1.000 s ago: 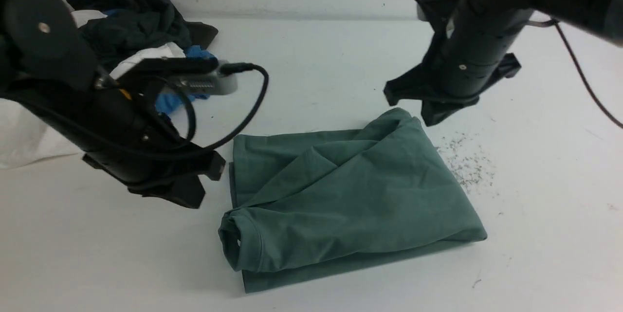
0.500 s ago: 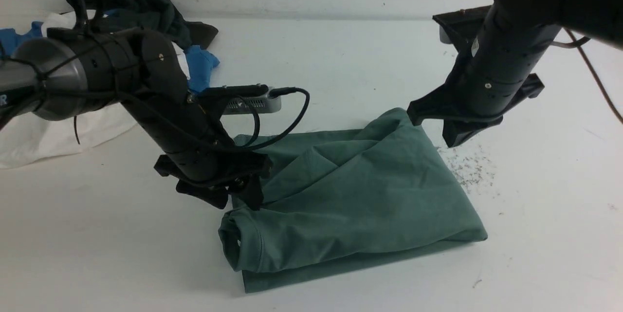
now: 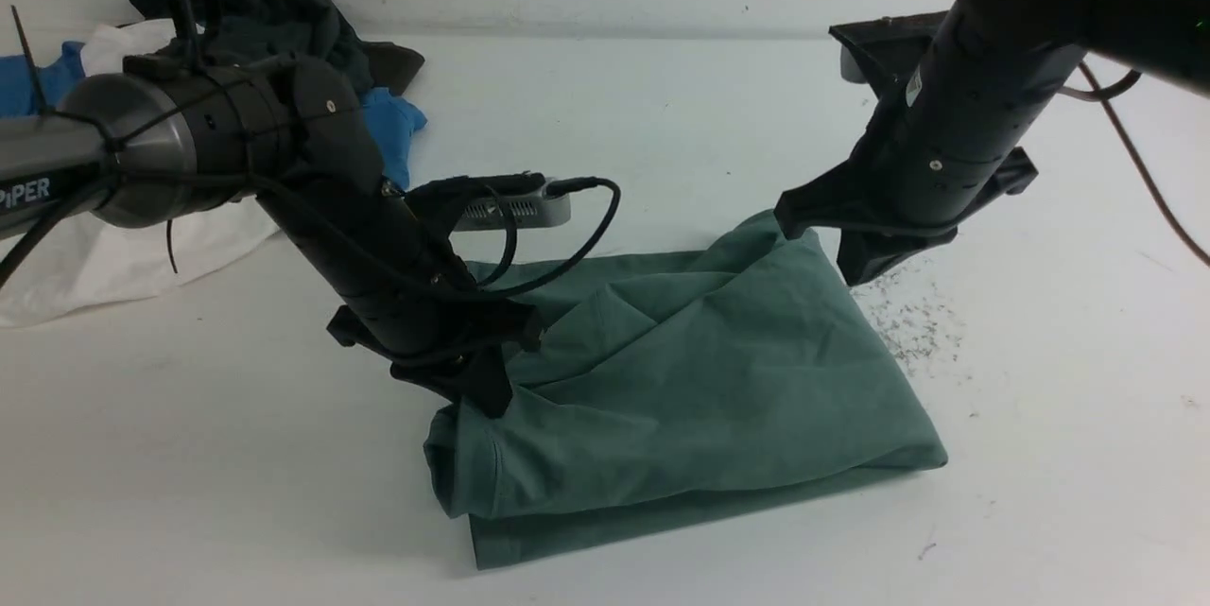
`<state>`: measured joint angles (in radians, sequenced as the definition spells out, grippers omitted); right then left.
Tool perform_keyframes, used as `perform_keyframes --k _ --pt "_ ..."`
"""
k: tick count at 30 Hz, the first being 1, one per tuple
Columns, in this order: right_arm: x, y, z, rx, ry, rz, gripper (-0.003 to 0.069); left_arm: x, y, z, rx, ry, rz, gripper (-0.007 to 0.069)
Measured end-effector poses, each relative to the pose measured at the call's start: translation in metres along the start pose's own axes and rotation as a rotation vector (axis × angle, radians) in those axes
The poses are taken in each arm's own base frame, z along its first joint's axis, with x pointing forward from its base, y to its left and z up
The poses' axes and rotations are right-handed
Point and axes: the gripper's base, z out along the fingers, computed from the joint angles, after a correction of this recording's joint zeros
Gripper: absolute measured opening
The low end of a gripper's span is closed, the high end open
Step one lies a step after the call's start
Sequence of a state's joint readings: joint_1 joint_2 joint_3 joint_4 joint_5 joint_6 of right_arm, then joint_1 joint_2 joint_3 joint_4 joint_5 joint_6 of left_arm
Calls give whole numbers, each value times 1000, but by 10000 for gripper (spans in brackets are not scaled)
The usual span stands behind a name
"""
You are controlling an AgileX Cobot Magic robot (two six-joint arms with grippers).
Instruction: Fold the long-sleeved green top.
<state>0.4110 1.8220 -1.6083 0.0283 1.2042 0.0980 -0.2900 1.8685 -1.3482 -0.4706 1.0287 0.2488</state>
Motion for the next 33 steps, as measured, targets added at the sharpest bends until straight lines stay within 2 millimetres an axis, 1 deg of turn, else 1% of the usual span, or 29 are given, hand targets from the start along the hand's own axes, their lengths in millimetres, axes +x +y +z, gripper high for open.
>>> perform_keyframes --k 1,2,4,5,7,9,13,15,17,18,19,20,21,22,25,27,30,33 --pt "-1 0 0 -4 -15 -11 -15 0 -5 -10 6 -7 15 48" --pt "-2 0 0 -4 -17 -13 -15 0 -6 -13 7 -14 19 48" --pt "-3 1 0 -10 -33 -35 -15 2 -12 -27 12 -33 37 48" --pt "-4 2 0 -23 -49 -58 -15 5 -18 -40 15 -54 59 48" --pt "-6 4 0 -37 -68 -80 -15 8 -22 -50 17 -69 74 48" --pt "-10 7 -1 -74 -110 -108 -13 13 -28 -63 18 -99 112 48" --pt "-16 13 0 -133 -178 -165 7 17 -35 -79 13 -143 176 48" --pt "-18 17 7 -164 -190 -195 33 15 -36 -82 4 -174 210 48" --pt "-20 19 16 -184 -187 -215 59 12 -35 -83 -11 -211 229 48" --pt "-22 20 27 -198 -183 -229 87 8 -33 -83 -34 -246 239 48" --pt "-22 20 28 -199 -182 -232 96 8 -33 -83 -38 -250 240 48" --pt "-23 21 35 -204 -181 -239 110 6 -31 -83 -54 -268 243 48" --pt "-25 21 43 -209 -181 -246 135 3 -29 -82 -71 -281 239 48" --pt "-26 22 56 -213 -178 -260 181 1 -26 -79 -91 -286 213 48" --pt "-27 22 74 -217 -166 -301 276 -1 -18 -69 -122 -243 128 48" --pt "-26 23 79 -218 -158 -329 331 1 -11 -61 -152 -180 46 48" --pt "-27 23 81 -213 -166 -379 403 3 -1 -49 -201 -99 -42 48" --pt "-29 22 81 -204 -193 -421 437 2 9 -40 -249 -58 -76 48"
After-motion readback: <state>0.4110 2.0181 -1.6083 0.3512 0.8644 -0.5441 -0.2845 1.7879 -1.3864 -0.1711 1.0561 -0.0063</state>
